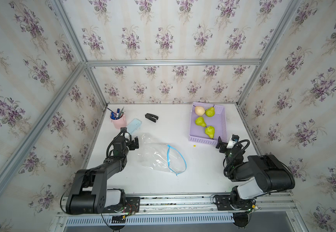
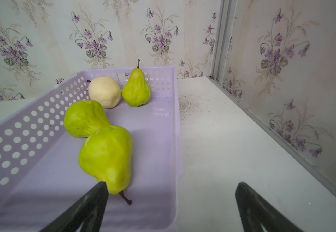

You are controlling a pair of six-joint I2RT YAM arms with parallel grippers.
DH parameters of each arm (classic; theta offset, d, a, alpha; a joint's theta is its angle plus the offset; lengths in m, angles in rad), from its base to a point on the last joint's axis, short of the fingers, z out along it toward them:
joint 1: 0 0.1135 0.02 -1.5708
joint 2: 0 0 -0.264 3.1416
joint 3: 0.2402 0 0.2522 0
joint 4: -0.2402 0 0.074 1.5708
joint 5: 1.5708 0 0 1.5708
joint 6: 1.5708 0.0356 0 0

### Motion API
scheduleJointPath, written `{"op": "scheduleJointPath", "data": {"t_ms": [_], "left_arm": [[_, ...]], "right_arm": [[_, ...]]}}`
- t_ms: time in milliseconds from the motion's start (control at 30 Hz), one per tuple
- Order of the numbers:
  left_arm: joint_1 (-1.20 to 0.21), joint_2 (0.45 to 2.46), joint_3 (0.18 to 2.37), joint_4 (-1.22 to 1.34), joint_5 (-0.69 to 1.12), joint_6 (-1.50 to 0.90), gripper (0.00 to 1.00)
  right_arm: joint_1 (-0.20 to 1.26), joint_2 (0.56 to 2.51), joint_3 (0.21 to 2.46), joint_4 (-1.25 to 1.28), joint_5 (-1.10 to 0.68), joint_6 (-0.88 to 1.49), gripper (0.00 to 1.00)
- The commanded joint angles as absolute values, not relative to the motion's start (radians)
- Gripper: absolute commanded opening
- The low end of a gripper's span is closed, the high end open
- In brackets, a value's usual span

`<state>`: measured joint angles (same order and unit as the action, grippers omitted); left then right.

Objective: Open the zip-top bag and take out the pear
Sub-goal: Reset both arms

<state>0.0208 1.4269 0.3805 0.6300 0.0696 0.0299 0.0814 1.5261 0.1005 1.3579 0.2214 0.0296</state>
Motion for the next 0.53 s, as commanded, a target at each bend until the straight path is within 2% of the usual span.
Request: {"op": "scheduleJointPath", "data": {"t_ms": [0, 33, 67, 100, 267, 500], "left_arm": [[0.024, 1.490, 0.479, 0.633, 0.122, 0.057, 1.00], [0.023, 1.504, 0.487, 0.626, 0.113, 0.058, 1.00], [0.026, 1.505, 0.449, 0.715, 0.110, 0.051, 1.00], [0.030, 1.493, 0.462, 0.668, 0.092, 0.033, 1.00], [0.029, 1.495, 0.464, 0.664, 0.089, 0.035, 1.00], [0.029, 1.492, 0.463, 0.664, 0.090, 0.037, 1.00]], "right_arm": [[0.049, 1.546, 0.121, 1.494, 0.234, 0.071, 1.00], [0.049, 1.566, 0.124, 1.515, 0.231, 0.062, 1.00], [0.047, 1.522, 0.152, 1.375, 0.212, 0.073, 1.00], [0.047, 1.516, 0.185, 1.324, 0.227, 0.082, 1.00], [0.066, 1.540, 0.169, 1.393, 0.290, 0.067, 1.00], [0.063, 1.538, 0.167, 1.393, 0.267, 0.066, 1.00]]}}
